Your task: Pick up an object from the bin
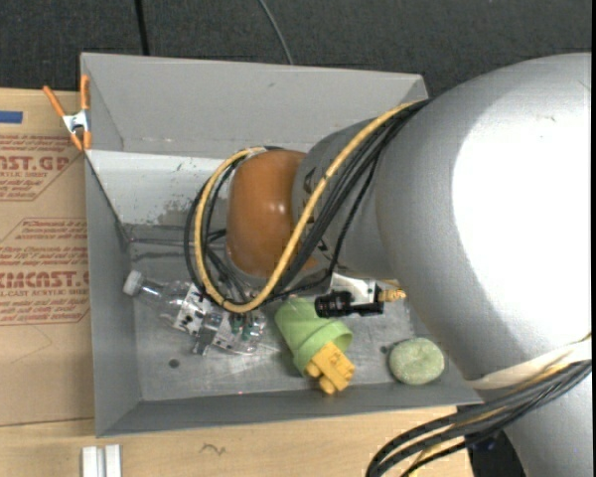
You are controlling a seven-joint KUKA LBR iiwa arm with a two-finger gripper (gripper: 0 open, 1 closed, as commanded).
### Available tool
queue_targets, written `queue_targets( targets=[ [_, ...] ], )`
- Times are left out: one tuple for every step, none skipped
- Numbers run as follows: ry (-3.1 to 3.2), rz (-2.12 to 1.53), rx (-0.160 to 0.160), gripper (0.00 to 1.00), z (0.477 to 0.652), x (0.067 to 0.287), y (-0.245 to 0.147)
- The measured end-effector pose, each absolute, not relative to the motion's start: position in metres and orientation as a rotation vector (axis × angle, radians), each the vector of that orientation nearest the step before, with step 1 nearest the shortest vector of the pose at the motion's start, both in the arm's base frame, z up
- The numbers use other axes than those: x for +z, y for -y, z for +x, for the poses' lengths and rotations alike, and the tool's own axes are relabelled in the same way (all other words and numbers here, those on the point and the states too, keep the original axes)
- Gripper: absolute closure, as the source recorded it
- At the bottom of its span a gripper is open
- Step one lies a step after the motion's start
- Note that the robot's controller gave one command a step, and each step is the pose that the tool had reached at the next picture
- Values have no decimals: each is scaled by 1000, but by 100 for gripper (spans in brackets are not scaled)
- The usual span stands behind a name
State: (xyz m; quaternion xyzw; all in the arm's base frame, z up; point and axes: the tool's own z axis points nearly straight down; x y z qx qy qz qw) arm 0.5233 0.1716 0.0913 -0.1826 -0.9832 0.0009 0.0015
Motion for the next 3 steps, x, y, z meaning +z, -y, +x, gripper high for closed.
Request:
queue_targets(
  targets=[
    [3088, -573, -1, 100, 524, 106, -172],
    [3089, -572, -1, 100, 524, 114, -173],
    [3087, -572, 0, 100, 523, 124, -172]
  ],
)
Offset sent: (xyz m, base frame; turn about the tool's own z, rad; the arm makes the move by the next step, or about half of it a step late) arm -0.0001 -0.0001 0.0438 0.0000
